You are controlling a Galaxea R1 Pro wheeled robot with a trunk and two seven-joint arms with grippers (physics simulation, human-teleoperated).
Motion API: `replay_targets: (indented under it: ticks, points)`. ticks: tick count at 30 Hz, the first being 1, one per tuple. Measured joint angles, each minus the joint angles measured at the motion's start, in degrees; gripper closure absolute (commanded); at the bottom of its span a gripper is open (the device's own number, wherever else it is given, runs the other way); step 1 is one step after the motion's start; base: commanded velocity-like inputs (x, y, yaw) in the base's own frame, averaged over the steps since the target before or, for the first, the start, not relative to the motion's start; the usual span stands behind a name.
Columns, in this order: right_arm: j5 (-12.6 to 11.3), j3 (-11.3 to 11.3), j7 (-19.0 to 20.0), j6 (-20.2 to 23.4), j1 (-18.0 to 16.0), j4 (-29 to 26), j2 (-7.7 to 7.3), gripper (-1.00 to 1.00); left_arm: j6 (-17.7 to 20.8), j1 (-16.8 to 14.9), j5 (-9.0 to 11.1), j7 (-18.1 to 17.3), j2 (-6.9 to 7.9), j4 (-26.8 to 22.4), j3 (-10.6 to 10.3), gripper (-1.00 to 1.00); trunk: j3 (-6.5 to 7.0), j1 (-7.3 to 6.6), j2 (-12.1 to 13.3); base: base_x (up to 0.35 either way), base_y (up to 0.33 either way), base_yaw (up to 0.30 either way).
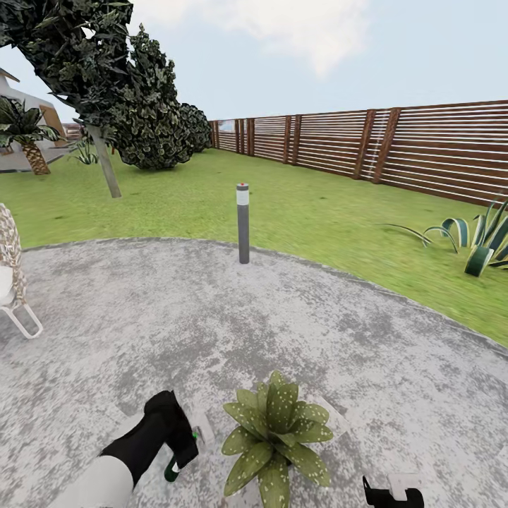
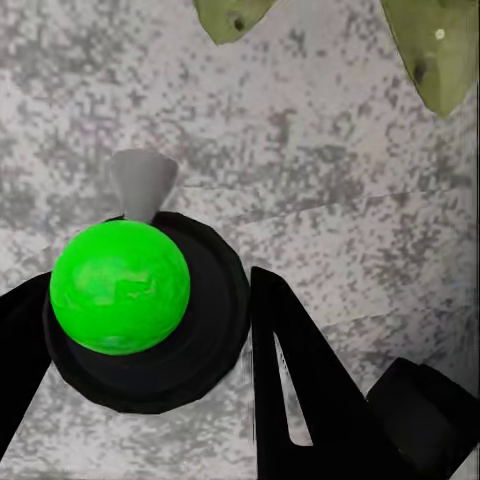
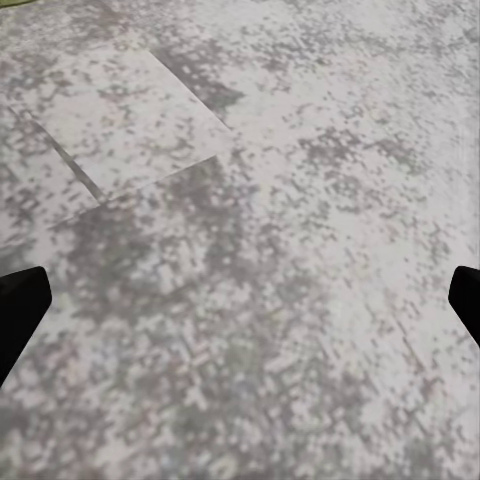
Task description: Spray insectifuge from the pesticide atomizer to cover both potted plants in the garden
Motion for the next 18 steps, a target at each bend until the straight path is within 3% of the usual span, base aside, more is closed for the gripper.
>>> replay_targets:
  ticks: [4, 8, 10, 12, 14, 18]
  points:
    - [0.0, -0.02, -0.03, 0.0, 0.0, -0.05, 0.0, -1.0, 0.63, -1.25, -0.25, -0.44, 0.48, -0.15, 0.14, 1.0, 0.0, 0.0, 0.0, 0.0, 0.0, 0.0]
    - [0.0, 0.05, 0.02, 0.0, 0.0, 0.0, 0.0, -1.0, 2.49, -6.94, -1.09, -1.91, 0.98, 0.83, -0.06, 1.0, 0.01, 0.0, 0.0, 0.0, 0.0, 0.0]
    - [0.0, 0.07, 0.04, 0.0, 0.0, 0.0, 0.0, -1.0, 4.8, -9.28, -5.34, -5.4, 0.89, 0.87, -1.38, 1.0, 0.0, 0.0, 0.0, 0.0, 0.0, 0.0]
    - [0.0, 0.07, 0.05, 0.0, 0.0, 0.0, 0.0, -1.0, 5.46, -11.02, -11.74, -10.59, 0.45, 0.79, -2.32, 1.0, 0.0, 0.0, 0.0, 0.0, 0.0, 0.0]
    - [0.0, 0.07, 0.05, 0.0, 0.0, 0.0, 0.0, -1.0, 5.64, -12.17, -15.84, -15.3, -0.37, 0.21, -2.59, 1.0, 0.0, 0.0, 0.0, 0.0, 0.0, 0.0]
    - [0.0, 0.06, 0.0, 0.0, 0.0, -0.06, 0.0, -1.0, 5.64, -12.88, -17.83, -17.55, -1.44, -0.13, -2.81, 1.0, 0.0, 0.0, 0.0, 0.0, 0.0, 0.0]
